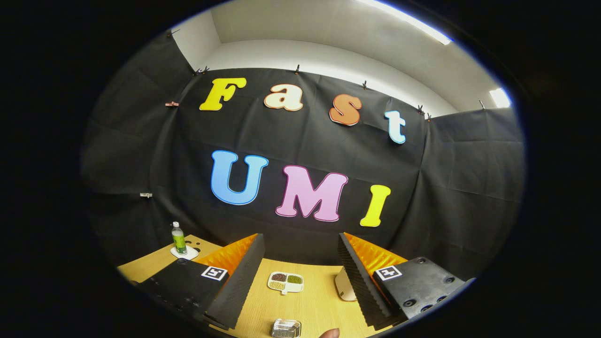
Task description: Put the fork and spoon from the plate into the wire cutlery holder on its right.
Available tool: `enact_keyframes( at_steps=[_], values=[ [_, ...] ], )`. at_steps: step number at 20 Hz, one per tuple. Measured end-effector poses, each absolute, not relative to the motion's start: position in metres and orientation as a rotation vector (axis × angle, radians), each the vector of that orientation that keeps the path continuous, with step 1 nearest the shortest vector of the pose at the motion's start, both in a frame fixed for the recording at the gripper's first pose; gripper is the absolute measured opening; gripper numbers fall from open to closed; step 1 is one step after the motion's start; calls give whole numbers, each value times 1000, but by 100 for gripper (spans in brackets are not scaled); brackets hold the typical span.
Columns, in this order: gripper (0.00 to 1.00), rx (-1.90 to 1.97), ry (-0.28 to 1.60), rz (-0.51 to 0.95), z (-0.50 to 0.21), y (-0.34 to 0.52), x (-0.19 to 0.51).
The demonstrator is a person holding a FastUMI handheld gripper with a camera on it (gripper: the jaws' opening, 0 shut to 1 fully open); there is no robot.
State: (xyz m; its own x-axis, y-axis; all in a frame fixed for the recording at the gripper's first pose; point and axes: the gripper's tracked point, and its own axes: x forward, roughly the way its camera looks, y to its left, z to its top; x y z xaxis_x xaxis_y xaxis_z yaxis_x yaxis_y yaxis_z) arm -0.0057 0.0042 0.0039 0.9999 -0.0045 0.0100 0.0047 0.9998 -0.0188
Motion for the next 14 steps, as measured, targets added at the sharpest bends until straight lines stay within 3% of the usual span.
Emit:
enact_keyframes(
  at_steps=[6, 14],
  values=[
    [98, -17, 17, 19, -4, 19, -5],
    [98, -5, 172, 175, -46, 88, -14]
  ],
)
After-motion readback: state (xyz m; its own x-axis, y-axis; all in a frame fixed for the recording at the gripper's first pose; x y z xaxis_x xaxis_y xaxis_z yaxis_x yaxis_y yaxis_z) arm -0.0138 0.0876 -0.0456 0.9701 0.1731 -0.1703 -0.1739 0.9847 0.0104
